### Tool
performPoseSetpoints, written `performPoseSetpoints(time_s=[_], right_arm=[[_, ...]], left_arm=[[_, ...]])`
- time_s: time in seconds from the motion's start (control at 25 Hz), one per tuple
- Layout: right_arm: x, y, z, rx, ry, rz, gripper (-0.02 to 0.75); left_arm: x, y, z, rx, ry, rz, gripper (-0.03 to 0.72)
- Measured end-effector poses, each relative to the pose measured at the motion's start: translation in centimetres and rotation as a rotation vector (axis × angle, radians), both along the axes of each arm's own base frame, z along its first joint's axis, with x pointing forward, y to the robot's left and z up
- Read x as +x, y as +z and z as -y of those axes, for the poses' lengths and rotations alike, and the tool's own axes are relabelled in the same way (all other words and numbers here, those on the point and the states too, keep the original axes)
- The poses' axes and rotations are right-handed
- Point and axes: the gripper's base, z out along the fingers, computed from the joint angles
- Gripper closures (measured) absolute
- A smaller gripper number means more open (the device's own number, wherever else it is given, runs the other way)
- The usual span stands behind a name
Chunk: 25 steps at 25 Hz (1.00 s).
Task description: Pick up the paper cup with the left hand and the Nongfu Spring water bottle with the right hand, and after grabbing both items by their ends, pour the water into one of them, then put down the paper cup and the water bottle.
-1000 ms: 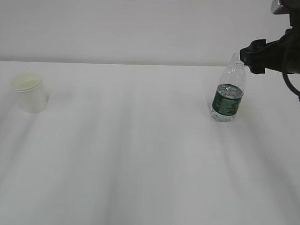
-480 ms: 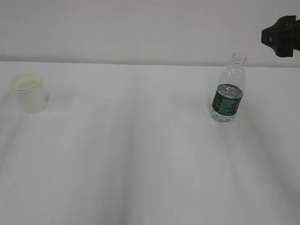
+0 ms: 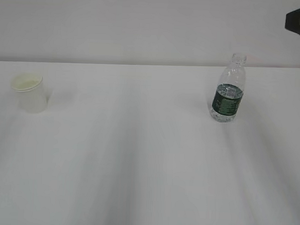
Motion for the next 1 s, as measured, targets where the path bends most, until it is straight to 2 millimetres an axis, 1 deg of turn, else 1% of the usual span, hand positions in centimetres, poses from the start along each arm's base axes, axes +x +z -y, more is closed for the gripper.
performPoseSetpoints(time_s=[0.04, 0.12, 0.24, 0.32, 0.52, 0.68, 0.76, 0.88, 1.0], right_arm=[[-0.4, 0.2, 0.1, 0.0, -0.002, 0.0, 0.164], [-1.0, 0.6, 0.2, -0.001, -0.005, 0.0, 0.164], [-1.9, 1.3, 0.4, 0.0, -0.008, 0.011, 0.164], [-2.5, 1.7, 0.5, 0.001, -0.01, 0.015, 0.164], [-4.2, 2.7, 0.8, 0.004, -0.016, 0.037, 0.164], [-5.7, 3.4, 1.1, 0.004, -0.023, 0.037, 0.164], [-6.6, 3.6, 1.3, 0.003, -0.027, 0.03, 0.164], [-8.2, 4.1, 1.6, 0.003, -0.035, 0.027, 0.164], [-10.1, 4.8, 2.0, 0.007, -0.041, 0.044, 0.164]], left_arm=[[-0.2, 0.0, -0.1, -0.004, 0.008, -0.01, 0.132], [-0.7, 0.6, -0.3, -0.01, 0.031, -0.023, 0.131], [-1.5, 2.0, -0.7, -0.015, 0.079, -0.048, 0.131], [-2.0, 2.6, -0.9, -0.045, 0.111, -0.082, 0.131], [-3.3, 2.5, -1.2, -0.134, 0.155, -0.224, 0.132], [-4.6, 2.3, -0.3, -0.154, 0.083, -0.322, 0.132], [-5.4, 2.4, 0.2, -0.136, 0.025, -0.342, 0.132], [-6.4, 2.8, 0.6, -0.078, -0.032, -0.372, 0.132], [-6.9, 2.9, 0.3, 0.021, -0.026, -0.423, 0.132]])
